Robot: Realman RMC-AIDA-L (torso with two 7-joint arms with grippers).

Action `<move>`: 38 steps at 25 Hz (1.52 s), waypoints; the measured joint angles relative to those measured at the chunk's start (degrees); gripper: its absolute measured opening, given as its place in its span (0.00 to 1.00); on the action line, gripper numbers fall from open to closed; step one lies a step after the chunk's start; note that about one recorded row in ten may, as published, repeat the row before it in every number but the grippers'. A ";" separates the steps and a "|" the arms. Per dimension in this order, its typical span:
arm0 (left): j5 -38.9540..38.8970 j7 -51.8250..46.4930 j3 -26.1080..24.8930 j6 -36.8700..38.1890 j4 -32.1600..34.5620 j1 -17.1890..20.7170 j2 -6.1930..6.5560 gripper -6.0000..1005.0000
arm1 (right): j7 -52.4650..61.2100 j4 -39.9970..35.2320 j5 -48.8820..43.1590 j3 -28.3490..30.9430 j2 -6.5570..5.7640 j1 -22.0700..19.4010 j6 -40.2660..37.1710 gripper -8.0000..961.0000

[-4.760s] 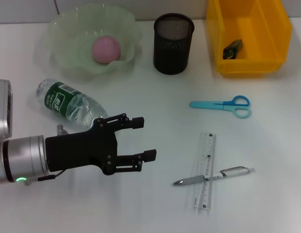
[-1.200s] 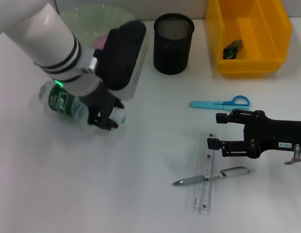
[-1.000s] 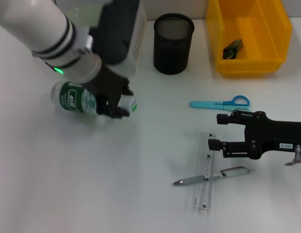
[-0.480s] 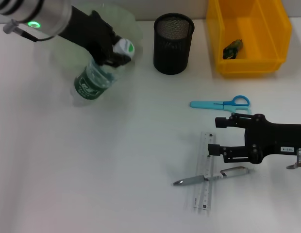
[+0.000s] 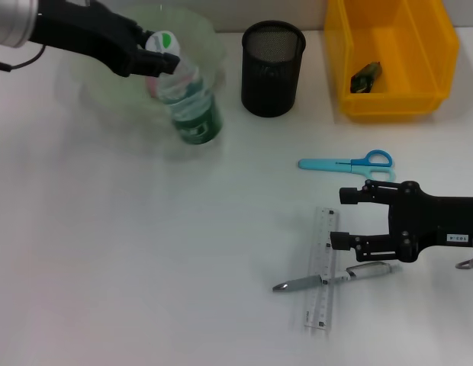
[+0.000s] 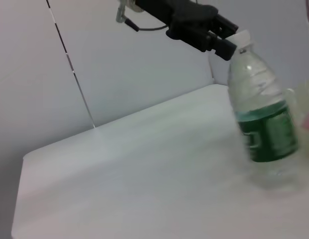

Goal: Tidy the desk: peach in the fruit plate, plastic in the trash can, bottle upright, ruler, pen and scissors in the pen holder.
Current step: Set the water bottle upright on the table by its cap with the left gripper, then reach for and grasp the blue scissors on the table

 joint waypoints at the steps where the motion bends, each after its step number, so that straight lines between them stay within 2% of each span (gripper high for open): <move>1: -0.69 0.00 -1.01 0.31 -0.89 0.21 0.35 0.44 | -0.04 0.00 -0.02 0.00 0.00 0.00 -0.01 0.86; 2: -1.12 -0.04 -1.58 0.48 -1.49 0.32 0.60 0.44 | -0.07 0.00 -0.04 0.01 0.00 0.00 -0.02 0.86; 4: -3.99 -0.62 -4.43 0.93 -4.25 1.71 2.29 0.44 | -0.13 0.00 -0.09 0.01 -0.01 0.00 -0.10 0.86; 7: -4.61 -0.67 -4.62 0.91 -4.38 2.21 2.57 0.44 | -0.20 0.00 -0.15 -0.02 -0.07 0.00 -0.24 0.86; 8: -5.82 -0.56 -4.81 0.94 -4.48 3.65 3.14 0.44 | -0.21 0.00 -0.25 -0.04 -0.10 0.00 -0.35 0.86; 11: -6.96 0.25 -4.83 1.03 -4.41 4.98 3.57 0.42 | -0.22 0.00 -0.52 -0.07 -0.11 0.11 -0.62 0.86; 13: -9.00 2.30 -4.85 1.46 -4.43 7.11 4.34 0.40 | -0.21 0.01 -0.71 -0.08 -0.11 0.24 -0.71 0.86; 18: -10.78 4.13 -4.77 2.66 -4.38 8.98 4.73 0.33 | -0.03 0.01 -0.78 -0.08 -0.11 0.27 -1.13 0.86; 25: -12.57 4.54 -4.95 3.67 -3.07 10.58 4.95 0.13 | 0.11 0.00 -0.79 -0.08 -0.09 0.21 -1.30 0.86; 27: -16.29 4.55 -5.02 4.17 -1.12 12.12 5.82 0.07 | 0.12 0.00 -0.79 -0.08 -0.09 0.08 -1.30 0.86; 29: -17.89 4.55 -5.03 4.59 -0.76 12.52 6.17 0.00 | 0.13 0.00 -0.79 -0.08 -0.09 -0.01 -1.30 0.86; 31: -20.13 4.57 -5.11 5.28 -0.76 12.85 6.59 0.01 | 0.13 0.00 -0.79 -0.08 -0.09 -0.04 -1.30 0.86; 33: -26.02 4.77 -5.29 7.33 -1.88 13.27 7.26 0.03 | 0.13 0.01 -0.79 -0.08 -0.09 -0.09 -1.35 0.86; 35: -27.92 4.96 -5.30 8.04 -2.58 13.31 7.27 0.04 | 0.13 0.01 -0.79 -0.08 -0.09 -0.10 -1.42 0.86; 37: -31.96 6.08 -5.33 9.47 -4.77 13.33 6.85 0.05 | 0.03 0.01 -0.79 -0.08 -0.09 -0.17 -1.50 0.86; 38: -34.46 8.14 -5.33 10.53 -6.73 13.37 5.96 0.05 | -0.06 0.00 -0.79 -0.09 -0.09 -0.16 -1.52 0.86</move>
